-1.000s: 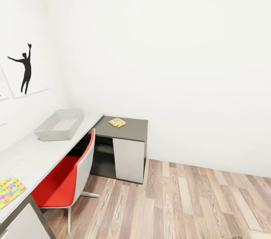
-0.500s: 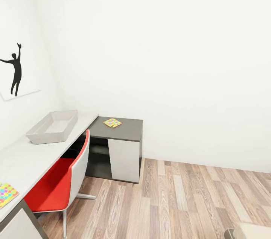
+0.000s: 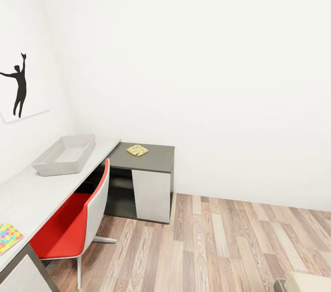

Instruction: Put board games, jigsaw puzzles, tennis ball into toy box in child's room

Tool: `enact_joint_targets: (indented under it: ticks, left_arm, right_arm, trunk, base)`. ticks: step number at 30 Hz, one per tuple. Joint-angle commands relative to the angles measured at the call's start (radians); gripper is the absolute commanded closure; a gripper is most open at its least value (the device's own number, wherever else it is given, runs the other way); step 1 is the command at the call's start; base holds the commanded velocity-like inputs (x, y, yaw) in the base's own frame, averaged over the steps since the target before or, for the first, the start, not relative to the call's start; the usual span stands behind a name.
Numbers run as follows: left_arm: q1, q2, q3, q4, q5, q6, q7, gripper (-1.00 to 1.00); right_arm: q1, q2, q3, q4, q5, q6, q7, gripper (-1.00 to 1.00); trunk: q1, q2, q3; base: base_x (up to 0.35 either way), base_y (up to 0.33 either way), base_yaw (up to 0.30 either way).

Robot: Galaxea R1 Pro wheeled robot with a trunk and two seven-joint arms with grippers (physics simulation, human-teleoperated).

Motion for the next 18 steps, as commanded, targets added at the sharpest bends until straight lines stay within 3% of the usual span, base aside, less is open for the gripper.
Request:
enact_joint_targets:
  ticks: [1,6,10,14,17,18]
  left_arm:
    - [0.0,0.0,-0.001,-0.01,-0.001,-0.001,0.0,-1.0]
    - [-0.002,-0.001,0.001,-0.077,0.0,0.018,0.006,-1.0]
    - [-0.018,-0.001,0.004,-0.124,0.001,0.081,0.018,-1.0]
    - [-0.091,-0.001,0.005,-0.186,0.001,0.216,0.026,-1.0]
    - [-0.159,-0.002,0.007,-0.232,0.004,0.319,0.026,-1.0]
    - [-0.195,-0.003,0.008,-0.255,0.007,0.371,0.025,-1.0]
  right_arm:
    - [0.0,0.0,-0.006,0.0,-0.001,-0.009,-0.001,-1.0]
    - [0.0,0.0,-0.009,0.0,-0.002,-0.053,-0.001,-1.0]
    - [-0.001,-0.001,-0.011,-0.002,-0.004,-0.104,-0.001,-1.0]
    - [-0.021,-0.003,-0.017,-0.027,-0.007,-0.113,-0.001,-1.0]
    - [-0.093,-0.005,-0.025,-0.074,-0.008,-0.059,-0.001,-1.0]
    - [-0.138,-0.006,-0.032,-0.095,-0.008,-0.005,-0.001,-1.0]
  trunk:
    - [0.0,-0.001,0.0]
    - [0.0,-0.001,0.0]
    - [0.0,-0.001,0.0]
    - [0.0,-0.001,0.0]
    - [0.0,-0.001,0.0]
    - [0.0,-0.001,0.0]
  base:
    - [0.0,0.0,0.0]
    - [0.0,0.0,0.0]
    - [0.0,0.0,0.0]
    - [0.0,0.0,0.0]
    - [0.0,0.0,0.0]
    - [0.0,0.0,0.0]
